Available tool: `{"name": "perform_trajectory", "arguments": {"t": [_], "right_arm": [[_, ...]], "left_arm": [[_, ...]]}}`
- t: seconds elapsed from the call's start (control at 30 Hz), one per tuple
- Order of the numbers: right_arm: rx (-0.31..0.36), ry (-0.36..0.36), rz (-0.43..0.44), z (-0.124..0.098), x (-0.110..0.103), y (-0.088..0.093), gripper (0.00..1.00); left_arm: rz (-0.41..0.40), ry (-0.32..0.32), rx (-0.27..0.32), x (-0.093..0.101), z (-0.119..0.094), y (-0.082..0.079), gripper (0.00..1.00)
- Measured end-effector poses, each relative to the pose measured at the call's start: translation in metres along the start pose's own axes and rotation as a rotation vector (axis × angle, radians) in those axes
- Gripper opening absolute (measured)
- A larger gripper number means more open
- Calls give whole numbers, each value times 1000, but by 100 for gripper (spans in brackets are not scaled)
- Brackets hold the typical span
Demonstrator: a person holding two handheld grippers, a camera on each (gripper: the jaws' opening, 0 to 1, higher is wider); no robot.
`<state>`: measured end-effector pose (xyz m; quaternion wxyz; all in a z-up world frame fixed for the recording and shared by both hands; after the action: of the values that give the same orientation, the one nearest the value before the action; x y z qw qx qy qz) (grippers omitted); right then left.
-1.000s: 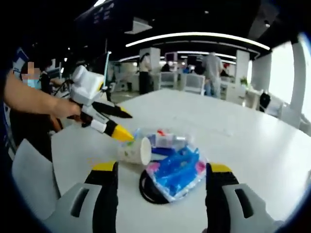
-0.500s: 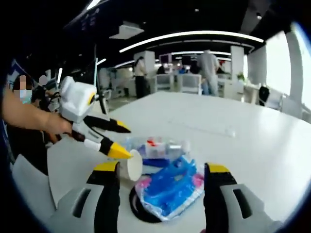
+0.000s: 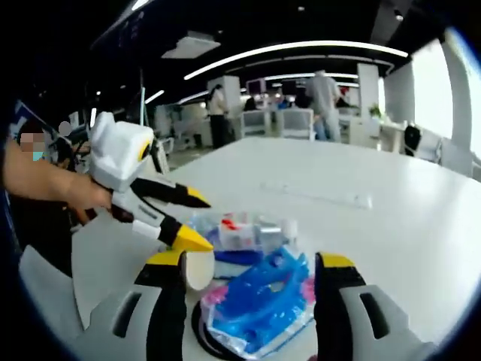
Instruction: Arrange the tabletop items into an orderly group along one side of the table until the central work area is clear of visible clutter.
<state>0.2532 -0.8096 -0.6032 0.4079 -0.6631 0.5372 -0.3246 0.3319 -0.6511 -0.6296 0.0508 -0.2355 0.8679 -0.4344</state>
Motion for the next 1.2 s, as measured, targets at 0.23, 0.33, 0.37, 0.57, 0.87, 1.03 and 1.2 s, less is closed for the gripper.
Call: {"name": "perform_trajectory", "arguments": {"t": [0.23, 0.33, 0.37, 0.57, 0.87, 1.03, 1.2], "right_arm": [[-13, -14, 4, 14, 2, -3, 62], [-23, -13, -1, 20, 4, -2, 59], [-26, -15, 1, 21, 4, -2, 59], [-41, -23, -25, 31, 5, 0, 53], [-75, -25, -12, 47, 6, 2, 44], [-83, -27, -8, 54, 6, 3, 43], [-91, -23, 18, 65, 8, 4, 42]], "left_arm": [[-23, 14, -25, -5, 8, 0, 54], [-27, 12, -34, -7, 11, -1, 53], [-27, 14, -39, -8, 12, -1, 52], [-5, 19, -79, -10, 21, -2, 49], [22, 30, -120, -13, 33, -4, 45], [48, 32, -153, -15, 37, -3, 44], [59, 36, -173, -18, 40, -2, 42]]}}
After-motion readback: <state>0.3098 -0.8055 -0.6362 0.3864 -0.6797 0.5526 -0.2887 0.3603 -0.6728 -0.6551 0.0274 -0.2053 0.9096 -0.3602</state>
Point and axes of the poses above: the point that each gripper's makers call its tool centre point, and the gripper's own axes: z roughly forward along the fingers, x roughly to its right, y roughly out of its underside, the point moved 7 cm from there along -z, roughly backward along the fingers, and after that the axes turned 14 degrees about y, right-handed, at the moved point
